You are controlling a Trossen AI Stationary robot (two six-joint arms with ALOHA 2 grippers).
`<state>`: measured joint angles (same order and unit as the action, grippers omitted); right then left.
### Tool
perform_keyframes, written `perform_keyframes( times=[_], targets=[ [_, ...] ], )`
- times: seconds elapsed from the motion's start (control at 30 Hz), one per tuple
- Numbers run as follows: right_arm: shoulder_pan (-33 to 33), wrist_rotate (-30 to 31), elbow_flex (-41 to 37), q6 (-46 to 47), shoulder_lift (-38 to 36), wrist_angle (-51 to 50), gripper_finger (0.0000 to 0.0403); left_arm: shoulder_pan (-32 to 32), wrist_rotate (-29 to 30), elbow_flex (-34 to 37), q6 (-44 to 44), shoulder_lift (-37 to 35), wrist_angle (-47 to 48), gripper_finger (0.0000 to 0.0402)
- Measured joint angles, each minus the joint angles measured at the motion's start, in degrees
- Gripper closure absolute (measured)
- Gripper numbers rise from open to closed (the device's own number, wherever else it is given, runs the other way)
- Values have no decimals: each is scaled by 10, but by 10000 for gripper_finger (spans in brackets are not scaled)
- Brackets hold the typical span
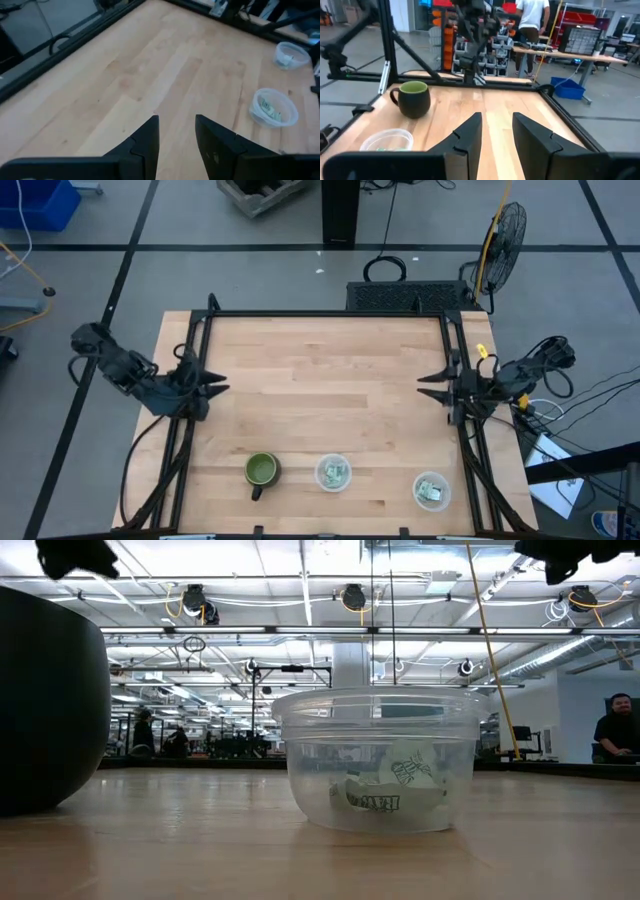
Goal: Pick and place Stevia / Truvia into bins
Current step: Return to Home Position
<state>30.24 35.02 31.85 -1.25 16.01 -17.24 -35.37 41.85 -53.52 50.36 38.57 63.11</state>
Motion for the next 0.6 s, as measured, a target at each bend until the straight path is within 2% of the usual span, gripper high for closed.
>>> perform_keyframes(
  times=[0.13,0.37,0.47,0.6],
  targets=[
    [-3,-7,-5,-7,1,37,298,-2,1,90,-24,-81,-64,270],
    [-3,-8,-6,1,1,59,298,-2,9,171,-35,-229,-95,270],
    [-3,-7,-6,0,1,59,298,-2,20,229,-133,-278,-208,270],
    [-3,-7,-6,-10,1,59,298,-2,-42,327,-306,-326,-412,270]
  ],
)
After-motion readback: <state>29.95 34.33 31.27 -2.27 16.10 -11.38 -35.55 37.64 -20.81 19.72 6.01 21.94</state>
